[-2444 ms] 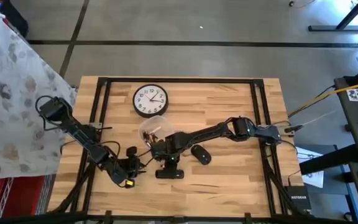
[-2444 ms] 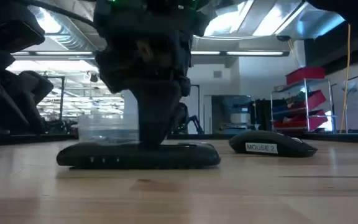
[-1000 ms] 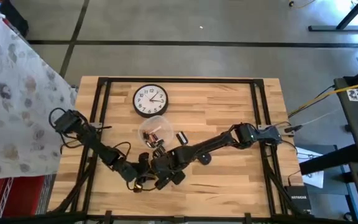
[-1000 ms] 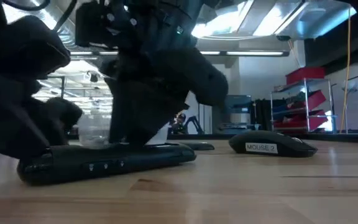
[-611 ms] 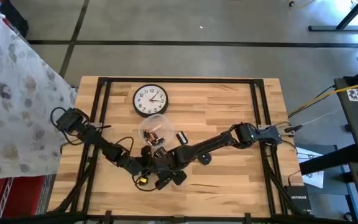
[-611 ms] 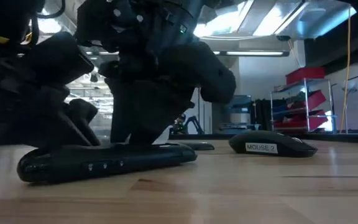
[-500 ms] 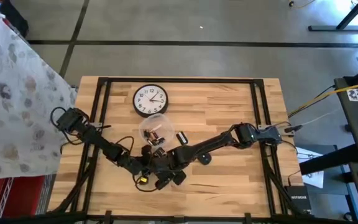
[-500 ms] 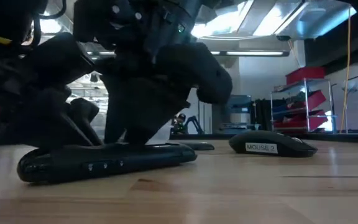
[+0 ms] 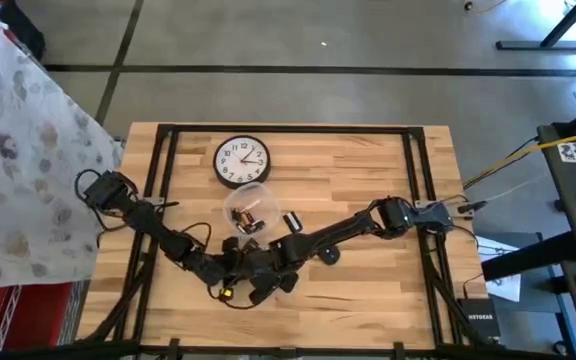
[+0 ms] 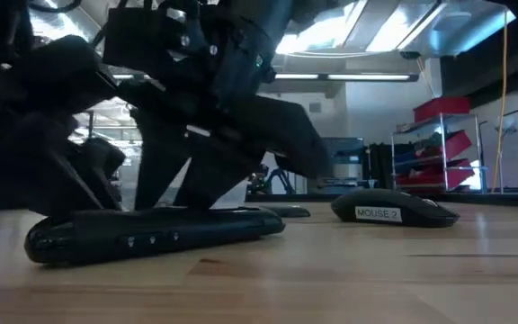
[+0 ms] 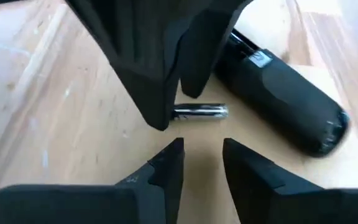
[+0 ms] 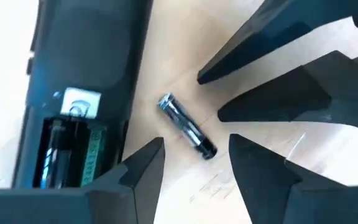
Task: Insert battery
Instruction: Insert the silver battery into the remote control
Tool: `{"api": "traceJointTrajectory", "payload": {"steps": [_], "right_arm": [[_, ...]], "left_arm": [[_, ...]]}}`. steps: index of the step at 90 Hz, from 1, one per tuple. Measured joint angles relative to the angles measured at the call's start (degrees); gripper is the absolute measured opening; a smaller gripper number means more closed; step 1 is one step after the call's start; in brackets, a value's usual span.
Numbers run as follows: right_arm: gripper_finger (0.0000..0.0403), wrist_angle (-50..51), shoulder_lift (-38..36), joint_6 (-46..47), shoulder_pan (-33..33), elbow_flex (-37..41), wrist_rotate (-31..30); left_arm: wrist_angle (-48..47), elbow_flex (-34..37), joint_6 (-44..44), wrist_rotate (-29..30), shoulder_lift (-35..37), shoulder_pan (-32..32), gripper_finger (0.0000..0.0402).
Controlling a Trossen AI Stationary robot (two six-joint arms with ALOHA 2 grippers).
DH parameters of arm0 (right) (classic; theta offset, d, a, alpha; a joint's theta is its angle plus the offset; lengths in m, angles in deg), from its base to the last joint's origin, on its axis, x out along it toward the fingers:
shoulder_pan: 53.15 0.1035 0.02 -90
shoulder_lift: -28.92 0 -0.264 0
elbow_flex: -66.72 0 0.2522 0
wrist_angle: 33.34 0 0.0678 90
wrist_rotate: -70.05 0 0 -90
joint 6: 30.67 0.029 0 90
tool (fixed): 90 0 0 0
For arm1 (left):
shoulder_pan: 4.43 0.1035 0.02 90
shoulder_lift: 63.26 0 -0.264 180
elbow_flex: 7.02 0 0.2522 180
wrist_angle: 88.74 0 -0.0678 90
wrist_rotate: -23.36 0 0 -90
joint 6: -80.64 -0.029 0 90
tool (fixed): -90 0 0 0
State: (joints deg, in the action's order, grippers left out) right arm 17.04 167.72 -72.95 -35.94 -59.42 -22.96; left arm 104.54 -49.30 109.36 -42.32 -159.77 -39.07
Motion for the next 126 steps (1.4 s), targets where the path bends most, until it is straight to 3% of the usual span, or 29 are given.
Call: {"api": "traceJointTrajectory", "payload": {"steps": [12,22,57,74,92,126], "right_arm": [[0.0167,-2.22,0.15,-2.15,-0.17,0.02,0.79],[0.0154,-3.23,0.22,-3.14,-1.19,0.02,4.84],[0.0011,-1.4,2.18,7.93,-3.76,-0.3,14.62],[0.0022,-1.37,2.41,18.75,-3.41,-0.28,14.1],[0.0006,0.68,0.77,28.35,-3.28,-0.56,13.29],[0.0002,2.19,-4.68,33.12,-2.09,-0.47,16.97]], "left_arm": [[-3.18,0.0,1.32,-0.13,2.58,-1.07,0.0095],[-5.82,-0.02,2.72,-0.06,3.47,-1.86,0.0095],[-6.71,-0.02,4.09,1.96,3.47,-2.15,0.0095],[-6.74,-0.02,4.12,1.74,3.49,-2.23,0.0095],[-6.77,-0.04,3.97,1.98,3.49,-2.51,0.0095],[-6.68,-0.09,3.91,2.38,3.51,-3.1,0.0095]]}}
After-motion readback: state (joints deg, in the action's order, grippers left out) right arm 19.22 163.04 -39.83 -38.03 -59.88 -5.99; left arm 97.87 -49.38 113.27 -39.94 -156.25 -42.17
